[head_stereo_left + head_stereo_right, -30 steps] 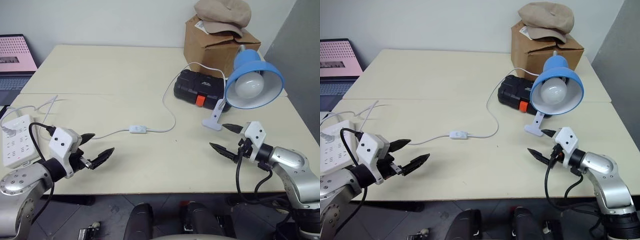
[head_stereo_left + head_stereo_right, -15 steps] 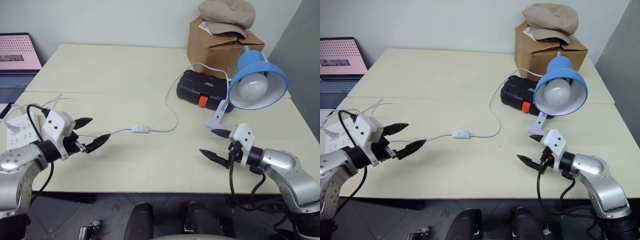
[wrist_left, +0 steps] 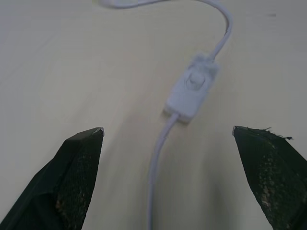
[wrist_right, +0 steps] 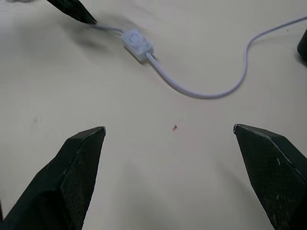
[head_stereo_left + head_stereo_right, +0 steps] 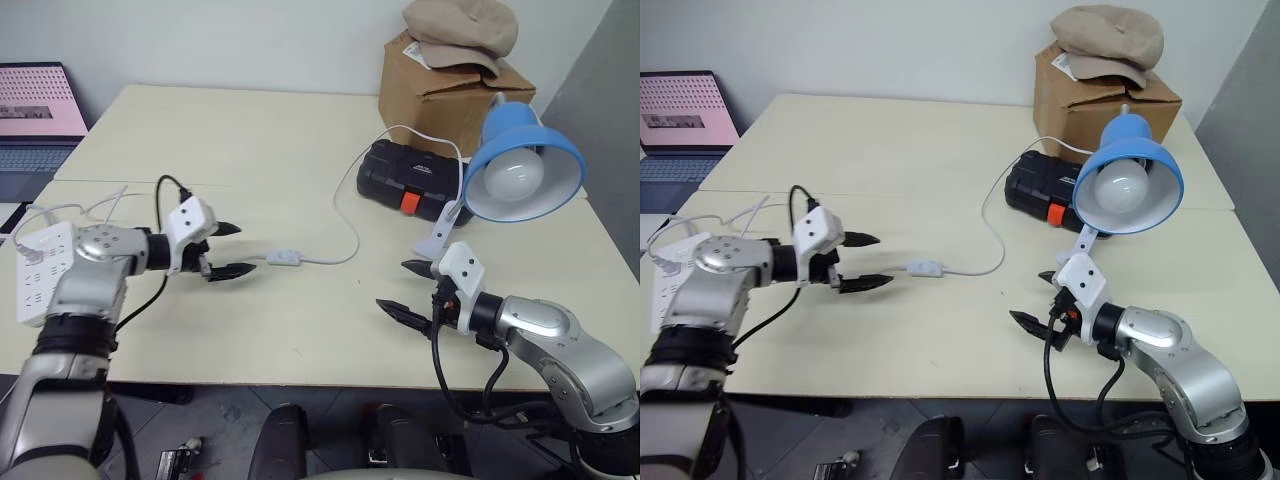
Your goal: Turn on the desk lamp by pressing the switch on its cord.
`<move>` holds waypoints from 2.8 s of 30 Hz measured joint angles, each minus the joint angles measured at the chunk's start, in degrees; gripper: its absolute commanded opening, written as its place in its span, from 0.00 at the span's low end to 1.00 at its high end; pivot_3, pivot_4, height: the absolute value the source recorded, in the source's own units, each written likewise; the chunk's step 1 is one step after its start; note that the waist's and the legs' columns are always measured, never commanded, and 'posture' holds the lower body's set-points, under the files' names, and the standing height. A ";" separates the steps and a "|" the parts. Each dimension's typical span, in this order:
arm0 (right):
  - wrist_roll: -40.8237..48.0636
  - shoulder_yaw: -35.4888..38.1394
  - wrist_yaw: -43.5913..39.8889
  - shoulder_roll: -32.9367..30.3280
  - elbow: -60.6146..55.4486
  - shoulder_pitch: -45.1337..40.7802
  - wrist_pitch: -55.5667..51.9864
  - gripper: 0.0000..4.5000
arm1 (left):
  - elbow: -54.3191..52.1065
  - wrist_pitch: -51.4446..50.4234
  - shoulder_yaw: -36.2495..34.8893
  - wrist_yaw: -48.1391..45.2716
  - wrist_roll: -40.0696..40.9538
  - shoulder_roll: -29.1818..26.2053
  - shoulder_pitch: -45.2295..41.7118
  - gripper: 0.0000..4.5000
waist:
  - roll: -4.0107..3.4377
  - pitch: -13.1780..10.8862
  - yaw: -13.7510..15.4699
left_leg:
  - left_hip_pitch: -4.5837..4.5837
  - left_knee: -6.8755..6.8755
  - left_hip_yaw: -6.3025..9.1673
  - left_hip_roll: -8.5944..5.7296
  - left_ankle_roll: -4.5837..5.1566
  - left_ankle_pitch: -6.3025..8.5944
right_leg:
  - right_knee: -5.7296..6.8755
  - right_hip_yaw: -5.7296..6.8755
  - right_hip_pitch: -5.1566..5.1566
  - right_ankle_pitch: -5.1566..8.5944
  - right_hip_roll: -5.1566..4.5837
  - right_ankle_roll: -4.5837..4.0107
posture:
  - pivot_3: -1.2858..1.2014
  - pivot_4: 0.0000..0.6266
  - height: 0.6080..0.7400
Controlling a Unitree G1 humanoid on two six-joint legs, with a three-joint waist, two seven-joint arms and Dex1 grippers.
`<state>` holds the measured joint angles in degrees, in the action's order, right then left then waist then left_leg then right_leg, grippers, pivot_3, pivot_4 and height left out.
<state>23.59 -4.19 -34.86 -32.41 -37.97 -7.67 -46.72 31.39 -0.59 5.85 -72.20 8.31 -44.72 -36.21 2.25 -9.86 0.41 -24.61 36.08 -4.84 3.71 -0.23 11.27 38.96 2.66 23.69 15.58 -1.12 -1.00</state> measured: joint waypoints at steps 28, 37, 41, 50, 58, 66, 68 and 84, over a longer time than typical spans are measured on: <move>4.87 0.17 4.59 -0.53 -5.16 0.18 -6.55 1.00 | 21.52 18.59 3.44 -4.94 -6.70 7.95 -8.21 0.27 | 0.04 0.01 -0.51 | -0.07 0.13 0.07 0.01 0.04 -0.02 | 0.06 0.04 0.02 -0.06 0.04 0.12 | 0.52 0.24 1.00; 7.22 1.88 5.21 0.18 -5.16 0.45 -7.21 1.00 | 10.11 12.53 3.33 -10.59 -4.28 6.54 -2.99 0.25 | 0.03 0.01 -0.60 | -0.07 0.13 0.07 0.07 0.04 -0.02 | 0.06 0.02 0.02 -0.06 0.05 0.12 | 0.52 0.24 1.00; 12.66 5.92 6.74 2.92 -5.62 1.93 -10.31 1.00 | -0.96 1.67 1.98 -9.24 -0.80 6.61 0.46 0.25 | 0.04 0.02 -0.48 | -0.07 0.16 0.15 0.07 0.03 -0.03 | 0.09 0.05 -0.04 -0.06 0.04 0.11 | 0.52 0.24 1.00; 27.64 9.54 21.10 22.87 -4.48 5.81 -15.87 1.00 | -31.12 -31.85 -0.06 11.70 4.70 15.60 2.76 0.25 | 0.03 0.02 -0.58 | 0.05 0.38 0.23 0.07 0.12 -0.08 | 0.16 0.03 -0.26 -0.20 0.02 0.31 | 0.52 0.24 1.00; 38.67 12.18 41.11 36.96 9.10 -4.05 -18.73 1.00 | -38.63 -48.63 0.55 19.52 9.04 17.31 2.26 0.25 | -0.01 0.03 -1.45 | 0.16 0.37 0.15 0.01 0.15 -0.10 | 0.12 -0.13 -0.31 -0.29 0.01 0.31 | 0.52 0.24 1.00; 43.31 12.10 47.77 37.42 15.91 -7.70 -14.76 1.00 | -40.14 -52.08 0.67 22.15 9.97 16.70 2.99 0.25 | -0.01 0.02 -1.72 | 0.15 0.28 0.12 0.00 0.15 -0.10 | 0.06 -0.17 -0.29 -0.29 0.00 0.32 | 0.52 0.24 1.00; 43.49 12.02 48.56 37.60 17.66 -8.42 -13.19 1.00 | -40.38 -52.69 0.67 22.78 10.59 16.70 3.04 0.25 | -0.01 0.02 -1.80 | 0.16 0.28 0.12 0.00 0.15 -0.10 | 0.06 -0.17 -0.29 -0.29 0.00 0.31 | 0.52 0.24 1.00; 45.86 10.34 50.02 38.30 23.88 -10.60 -6.32 1.00 | -41.98 -52.82 1.07 24.13 12.07 15.83 3.13 0.25 | -0.02 0.02 -1.85 | 0.15 0.21 0.10 0.00 0.15 -0.09 | 0.03 -0.20 -0.25 -0.29 0.00 0.32 | 0.52 0.24 1.00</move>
<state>69.45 6.15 15.15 5.89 -14.09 -18.27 -53.04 -10.60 -53.40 6.92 -48.06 20.38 -28.89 -33.08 2.23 -9.84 -1.44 -24.46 36.30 -4.74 3.72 -0.08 11.18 38.99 2.46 23.44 15.29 -1.12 -0.68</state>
